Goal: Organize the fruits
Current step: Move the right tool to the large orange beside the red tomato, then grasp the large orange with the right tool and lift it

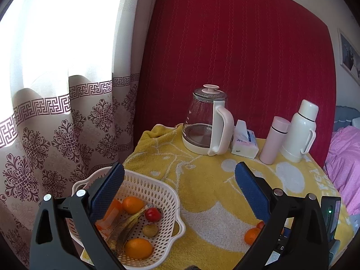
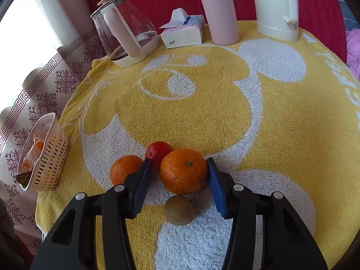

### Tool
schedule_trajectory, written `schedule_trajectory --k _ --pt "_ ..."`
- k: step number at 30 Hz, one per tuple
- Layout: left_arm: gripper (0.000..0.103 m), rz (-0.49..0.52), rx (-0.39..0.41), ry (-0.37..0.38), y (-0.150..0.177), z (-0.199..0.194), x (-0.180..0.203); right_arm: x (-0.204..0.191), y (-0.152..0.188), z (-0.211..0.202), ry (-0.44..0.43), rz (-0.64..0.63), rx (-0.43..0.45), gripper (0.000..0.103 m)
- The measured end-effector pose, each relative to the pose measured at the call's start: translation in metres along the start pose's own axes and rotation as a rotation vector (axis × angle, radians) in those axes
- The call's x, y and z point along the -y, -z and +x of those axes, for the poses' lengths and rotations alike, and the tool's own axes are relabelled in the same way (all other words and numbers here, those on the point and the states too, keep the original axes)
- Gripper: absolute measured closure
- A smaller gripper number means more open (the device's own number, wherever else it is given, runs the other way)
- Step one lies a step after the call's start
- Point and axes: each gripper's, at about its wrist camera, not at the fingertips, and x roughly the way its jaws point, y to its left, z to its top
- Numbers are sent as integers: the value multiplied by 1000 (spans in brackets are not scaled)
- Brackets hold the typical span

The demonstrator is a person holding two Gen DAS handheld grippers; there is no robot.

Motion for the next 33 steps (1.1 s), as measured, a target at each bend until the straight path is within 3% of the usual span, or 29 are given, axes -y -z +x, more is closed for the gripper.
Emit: schedule_trajectory --k 7,9,15,24,33 --pt "3 47 -52 25 11 16 19 -2 -2 2 1 -14 4 56" --pt "3 64 -65 35 15 19 25 -1 -2 -1 -1 -6 6 62" --pt "3 106 -104 63 27 29 41 8 -5 -15 -9 33 42 63" --pt "4 130 -222 207 60 55 69 33 -7 -23 13 112 66 63" --pt "32 167 -380 369 100 80 97 43 -3 -19 2 145 57 63"
